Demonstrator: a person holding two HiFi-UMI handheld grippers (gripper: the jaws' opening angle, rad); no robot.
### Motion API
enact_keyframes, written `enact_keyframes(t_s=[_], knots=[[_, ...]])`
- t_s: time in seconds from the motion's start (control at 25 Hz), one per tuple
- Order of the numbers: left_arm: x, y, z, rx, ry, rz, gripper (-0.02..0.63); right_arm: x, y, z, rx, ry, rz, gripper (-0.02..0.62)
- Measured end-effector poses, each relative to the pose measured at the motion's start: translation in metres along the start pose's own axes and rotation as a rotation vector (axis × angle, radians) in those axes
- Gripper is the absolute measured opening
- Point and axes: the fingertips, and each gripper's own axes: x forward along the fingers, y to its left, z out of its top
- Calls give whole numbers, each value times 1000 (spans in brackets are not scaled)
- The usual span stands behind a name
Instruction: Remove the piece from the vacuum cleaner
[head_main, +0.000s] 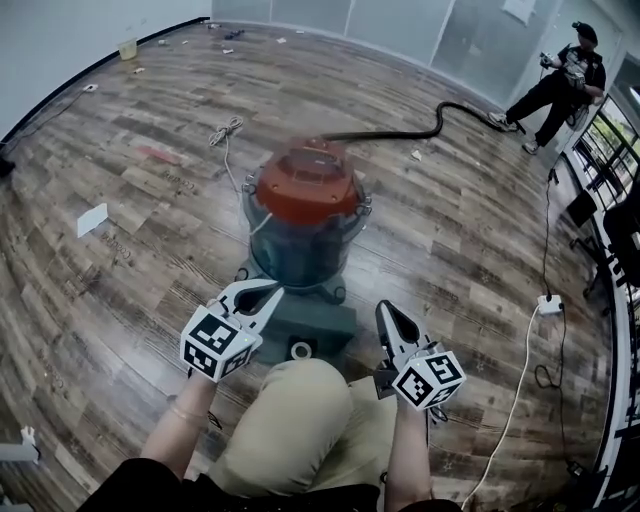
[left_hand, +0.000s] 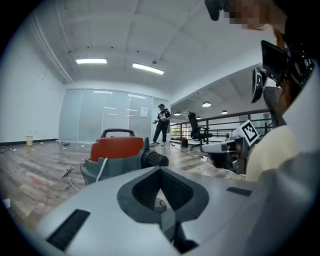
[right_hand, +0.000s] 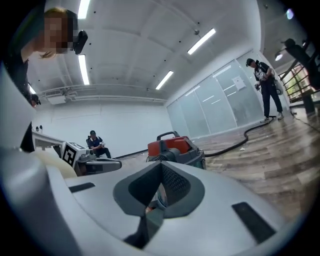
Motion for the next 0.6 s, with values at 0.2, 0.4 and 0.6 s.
enact_keyframes(t_s=[0.2, 0.4, 0.6], knots=[[7, -7, -6, 6, 19, -24, 8, 0, 1, -5, -59, 40, 6, 9], [5, -7, -9, -1, 20, -22, 8, -2, 1, -8, -60, 43, 10, 9], [6, -6, -10, 6, 25, -24, 8, -1, 2, -9, -68, 47, 18, 9]])
